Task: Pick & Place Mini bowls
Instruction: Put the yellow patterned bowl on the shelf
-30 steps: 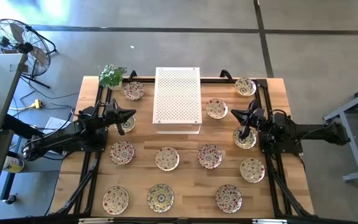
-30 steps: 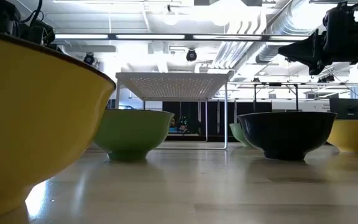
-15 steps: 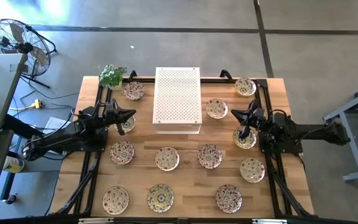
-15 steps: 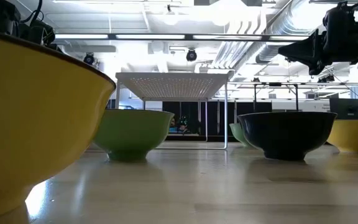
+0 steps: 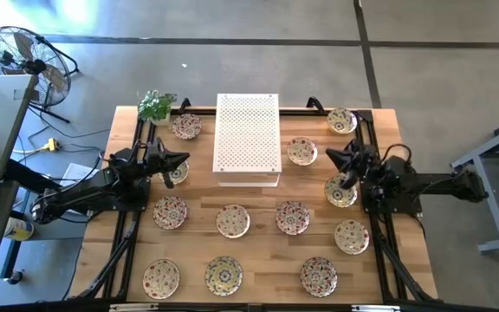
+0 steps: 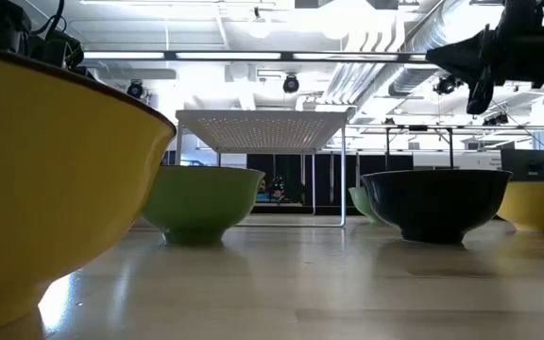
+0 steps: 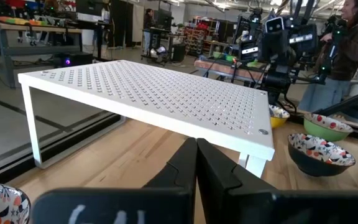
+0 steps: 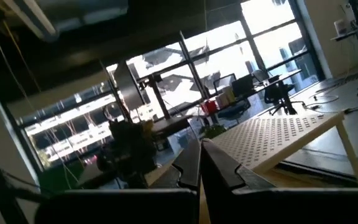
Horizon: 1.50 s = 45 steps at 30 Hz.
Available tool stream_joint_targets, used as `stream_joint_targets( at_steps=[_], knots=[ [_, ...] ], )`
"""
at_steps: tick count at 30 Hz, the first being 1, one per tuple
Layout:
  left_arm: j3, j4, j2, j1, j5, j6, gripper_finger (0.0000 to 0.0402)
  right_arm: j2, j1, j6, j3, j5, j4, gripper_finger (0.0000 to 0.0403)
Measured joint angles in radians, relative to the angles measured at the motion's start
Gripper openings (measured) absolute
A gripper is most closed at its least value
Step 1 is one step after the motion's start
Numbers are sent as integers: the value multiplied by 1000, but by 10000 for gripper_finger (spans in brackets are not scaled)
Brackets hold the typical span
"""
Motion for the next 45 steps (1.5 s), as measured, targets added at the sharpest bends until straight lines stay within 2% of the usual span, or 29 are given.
stream_joint_targets(
  at_steps=[8,12,17,20,25,29,32,35,41,45],
  knots=[
    [0,0,0,0,0,-3,3,1,-1,64,0,14,171,0],
    [0,0,0,0,0,-3,3,9,-8,-28,54,31,142,0],
    [0,0,0,0,0,-3,3,122,19,-179,238,180,-112,0],
    [0,0,0,0,2,-4,3,222,21,-178,372,248,-296,0],
    [0,0,0,0,5,-4,3,371,8,47,538,396,-630,5],
    [0,0,0,0,5,-4,3,453,-39,360,598,459,-801,30],
    [0,0,0,0,5,-4,3,504,-109,481,619,432,-841,61],
    [0,0,0,0,5,-9,3,563,-213,494,639,347,-847,94],
    [0,0,0,0,1,-85,3,717,-505,357,722,79,-850,144],
    [0,0,0,0,-2,-84,3,854,-697,295,819,-97,-865,156]
  ],
)
